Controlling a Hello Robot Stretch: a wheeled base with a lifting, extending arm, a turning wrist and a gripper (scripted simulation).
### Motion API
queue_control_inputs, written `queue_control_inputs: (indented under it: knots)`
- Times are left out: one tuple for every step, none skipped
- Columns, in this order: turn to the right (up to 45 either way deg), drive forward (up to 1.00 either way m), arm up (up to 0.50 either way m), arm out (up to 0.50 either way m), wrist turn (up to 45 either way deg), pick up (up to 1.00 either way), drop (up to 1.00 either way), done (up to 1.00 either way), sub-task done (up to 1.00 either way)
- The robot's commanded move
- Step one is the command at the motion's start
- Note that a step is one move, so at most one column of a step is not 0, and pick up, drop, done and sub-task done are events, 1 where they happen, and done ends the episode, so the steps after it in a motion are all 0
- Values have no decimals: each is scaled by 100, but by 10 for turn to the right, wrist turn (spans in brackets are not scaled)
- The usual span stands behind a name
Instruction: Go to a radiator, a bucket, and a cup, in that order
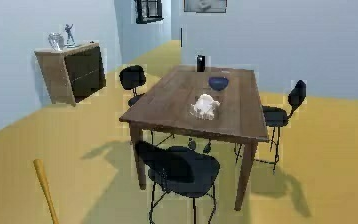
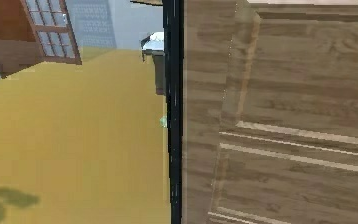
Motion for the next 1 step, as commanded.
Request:
queue_control_inputs:
  knots:
    - [450,0,0,0,0,0,0,0,0]
